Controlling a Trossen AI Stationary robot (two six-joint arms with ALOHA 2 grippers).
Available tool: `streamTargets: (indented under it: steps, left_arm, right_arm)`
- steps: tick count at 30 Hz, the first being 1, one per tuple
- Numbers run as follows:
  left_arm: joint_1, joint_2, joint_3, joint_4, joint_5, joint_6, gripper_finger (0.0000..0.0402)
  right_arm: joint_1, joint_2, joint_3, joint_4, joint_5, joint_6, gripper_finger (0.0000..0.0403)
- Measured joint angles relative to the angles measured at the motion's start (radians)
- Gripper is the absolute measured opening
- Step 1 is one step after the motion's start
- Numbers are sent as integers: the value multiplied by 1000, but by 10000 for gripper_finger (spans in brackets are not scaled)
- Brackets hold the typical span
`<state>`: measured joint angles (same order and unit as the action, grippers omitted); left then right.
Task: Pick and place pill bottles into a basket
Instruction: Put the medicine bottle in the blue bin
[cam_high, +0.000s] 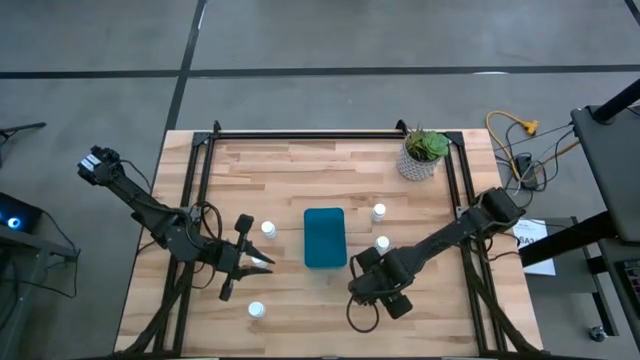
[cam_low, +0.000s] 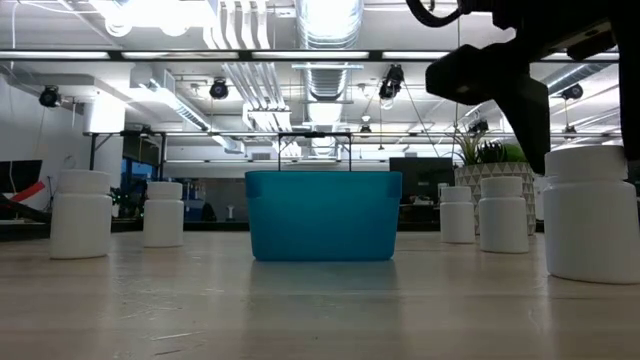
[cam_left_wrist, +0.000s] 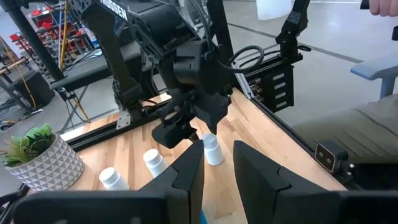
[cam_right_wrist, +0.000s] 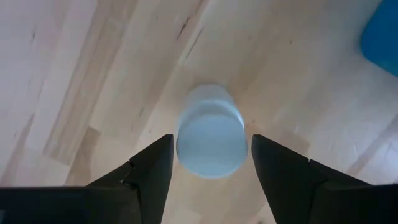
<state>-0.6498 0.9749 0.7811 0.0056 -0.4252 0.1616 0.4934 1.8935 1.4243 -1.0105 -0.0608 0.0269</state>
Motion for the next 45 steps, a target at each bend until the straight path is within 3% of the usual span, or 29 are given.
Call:
streamTargets:
  steps: [18,27,38,45]
  left_arm:
    - [0,0,0,0,0,0,70]
    - [0,0,-1,0,0,0,70]
    - [0,0,-1,1,0,0,70]
    - [0,9,-1,2,0,1,70]
  right_arm:
    - [5,0,-36,73,-26,19,207]
    - [4,0,-37,73,-49,6,150]
    - [3,0,-35,71,-47,-23,151]
    - [-5,0,34,16,-41,-38,151]
